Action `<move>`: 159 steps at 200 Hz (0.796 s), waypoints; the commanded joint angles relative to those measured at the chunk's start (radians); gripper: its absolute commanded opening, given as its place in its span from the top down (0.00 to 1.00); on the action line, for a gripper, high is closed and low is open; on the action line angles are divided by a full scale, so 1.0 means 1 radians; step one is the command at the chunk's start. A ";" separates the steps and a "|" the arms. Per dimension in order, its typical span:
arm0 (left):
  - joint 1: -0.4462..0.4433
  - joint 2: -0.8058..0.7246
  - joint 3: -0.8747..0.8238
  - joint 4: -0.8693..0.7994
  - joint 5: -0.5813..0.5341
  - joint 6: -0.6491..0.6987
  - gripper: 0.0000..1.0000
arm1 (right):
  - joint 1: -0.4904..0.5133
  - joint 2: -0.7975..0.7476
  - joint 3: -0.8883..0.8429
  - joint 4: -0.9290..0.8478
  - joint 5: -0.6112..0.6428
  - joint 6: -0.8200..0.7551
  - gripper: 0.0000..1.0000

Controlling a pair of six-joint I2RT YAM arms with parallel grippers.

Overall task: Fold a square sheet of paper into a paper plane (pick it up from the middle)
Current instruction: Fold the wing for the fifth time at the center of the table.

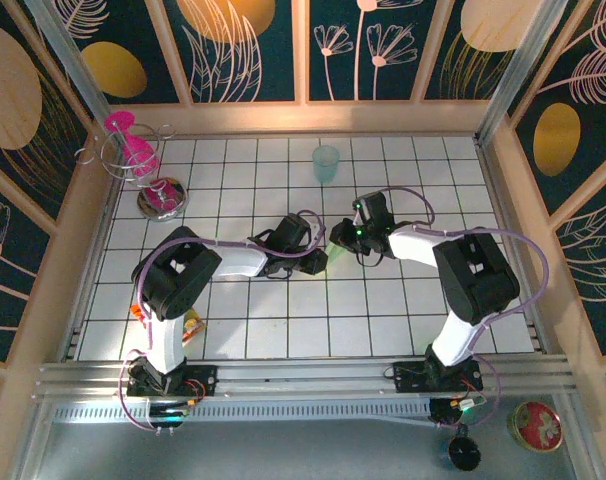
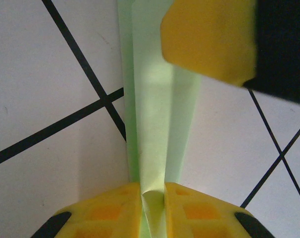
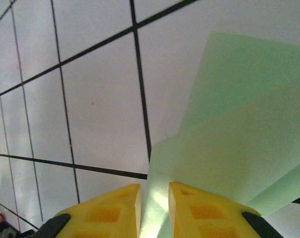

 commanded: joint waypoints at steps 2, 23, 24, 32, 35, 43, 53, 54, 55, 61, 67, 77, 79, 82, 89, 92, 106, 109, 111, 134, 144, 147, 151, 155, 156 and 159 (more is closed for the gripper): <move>-0.002 0.031 0.007 -0.054 0.007 0.010 0.81 | -0.008 0.030 0.016 0.003 0.017 0.008 0.78; -0.002 0.031 0.007 -0.057 0.008 0.010 0.81 | -0.013 0.033 0.012 -0.002 0.029 0.008 0.78; -0.001 0.030 0.007 -0.057 0.009 0.010 0.81 | -0.013 0.033 0.011 -0.003 0.030 0.008 0.78; -0.001 0.031 0.006 -0.057 0.010 0.010 0.81 | -0.015 0.034 0.011 -0.003 0.033 0.006 0.78; -0.002 0.031 0.007 -0.058 0.010 0.010 0.81 | -0.016 0.035 0.010 -0.002 0.033 0.006 0.78; -0.001 0.032 0.006 -0.059 0.012 0.011 0.81 | -0.017 0.035 0.009 -0.004 0.033 0.006 0.78; -0.002 0.032 0.006 -0.060 0.013 0.012 0.81 | -0.019 0.036 0.008 -0.004 0.036 0.006 0.78; -0.002 0.032 0.006 -0.060 0.013 0.012 0.81 | -0.019 0.036 0.008 -0.003 0.036 0.005 0.78; -0.002 0.032 0.006 -0.060 0.013 0.012 0.81 | -0.019 0.037 0.008 -0.004 0.036 0.006 0.78; -0.002 0.033 0.007 -0.062 0.014 0.012 0.81 | -0.020 0.037 0.008 -0.006 0.036 0.006 0.78; -0.002 0.033 0.007 -0.063 0.015 0.012 0.81 | -0.020 0.039 0.007 -0.009 0.039 0.006 0.79; -0.002 0.034 0.008 -0.065 0.016 0.012 0.81 | -0.020 0.039 0.005 -0.012 0.042 0.006 0.79; -0.001 0.035 0.008 -0.067 0.016 0.013 0.81 | -0.021 0.038 0.005 -0.013 0.043 0.006 0.79; -0.001 0.035 0.008 -0.066 0.016 0.013 0.81 | -0.022 0.039 0.004 -0.014 0.043 0.006 0.79; -0.001 0.037 0.009 -0.067 0.018 0.013 0.81 | -0.022 0.039 0.004 -0.015 0.045 0.006 0.78; -0.002 0.038 0.009 -0.069 0.018 0.013 0.81 | -0.021 0.038 0.004 -0.016 0.045 0.006 0.79; -0.002 0.039 0.008 -0.069 0.019 0.013 0.81 | -0.022 0.041 0.002 -0.017 0.048 0.008 0.79; -0.002 0.040 0.010 -0.070 0.019 0.013 0.80 | -0.022 0.040 0.002 -0.018 0.048 0.008 0.79; -0.002 0.039 0.008 -0.070 0.019 0.013 0.80 | -0.022 0.040 0.002 -0.018 0.048 0.008 0.79; -0.002 0.040 0.008 -0.072 0.019 0.014 0.80 | -0.023 0.047 -0.001 -0.018 0.048 0.008 0.79; -0.002 0.039 0.008 -0.072 0.019 0.013 0.80 | -0.023 0.049 -0.003 -0.019 0.049 0.011 0.79; -0.002 0.038 0.008 -0.072 0.018 0.013 0.80 | -0.023 0.049 -0.002 -0.020 0.049 0.011 0.79; -0.002 0.038 0.008 -0.072 0.019 0.013 0.80 | -0.023 0.050 -0.003 -0.021 0.049 0.012 0.79; -0.001 0.038 0.007 -0.072 0.018 0.013 0.80 | -0.023 0.052 -0.003 -0.021 0.049 0.012 0.79; -0.002 0.038 0.007 -0.072 0.018 0.013 0.80 | -0.023 0.052 -0.003 -0.021 0.049 0.012 0.79; -0.002 0.038 0.007 -0.072 0.018 0.013 0.80 | -0.023 0.052 -0.003 -0.022 0.049 0.012 0.79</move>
